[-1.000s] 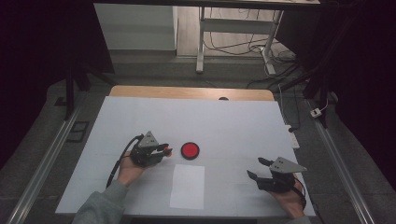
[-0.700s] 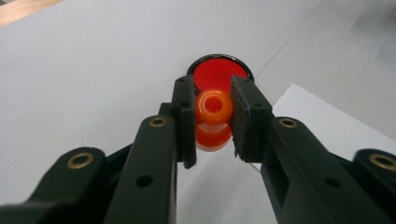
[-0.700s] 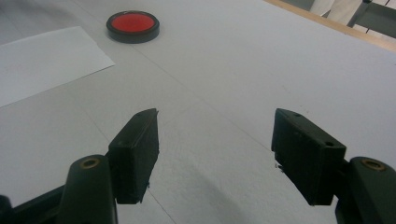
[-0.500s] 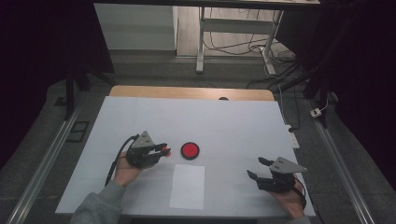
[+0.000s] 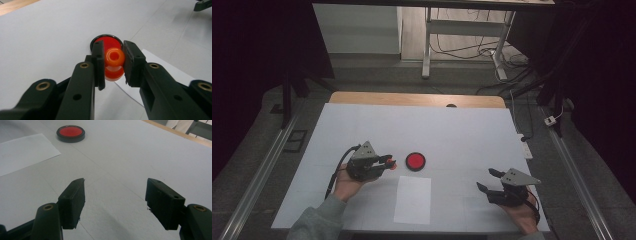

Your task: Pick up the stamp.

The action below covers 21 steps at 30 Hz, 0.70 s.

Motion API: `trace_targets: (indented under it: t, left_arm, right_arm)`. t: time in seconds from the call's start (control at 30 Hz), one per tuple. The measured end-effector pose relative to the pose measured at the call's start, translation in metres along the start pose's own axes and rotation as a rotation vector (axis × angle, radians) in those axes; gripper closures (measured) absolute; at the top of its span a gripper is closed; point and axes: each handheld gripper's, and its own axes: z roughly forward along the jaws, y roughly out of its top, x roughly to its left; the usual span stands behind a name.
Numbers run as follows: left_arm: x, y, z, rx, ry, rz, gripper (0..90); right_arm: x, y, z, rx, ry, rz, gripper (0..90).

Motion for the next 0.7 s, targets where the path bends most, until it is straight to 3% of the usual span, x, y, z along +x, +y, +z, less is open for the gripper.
trace_targets:
  t: [0.7]
  left_arm:
    - [-0.019, 0.009, 0.004, -0.015, -0.084, 0.013, 72.4]
  right_arm:
    - [0.001, 0.000, 0.001, 0.003, 0.004, 0.000, 31.7]
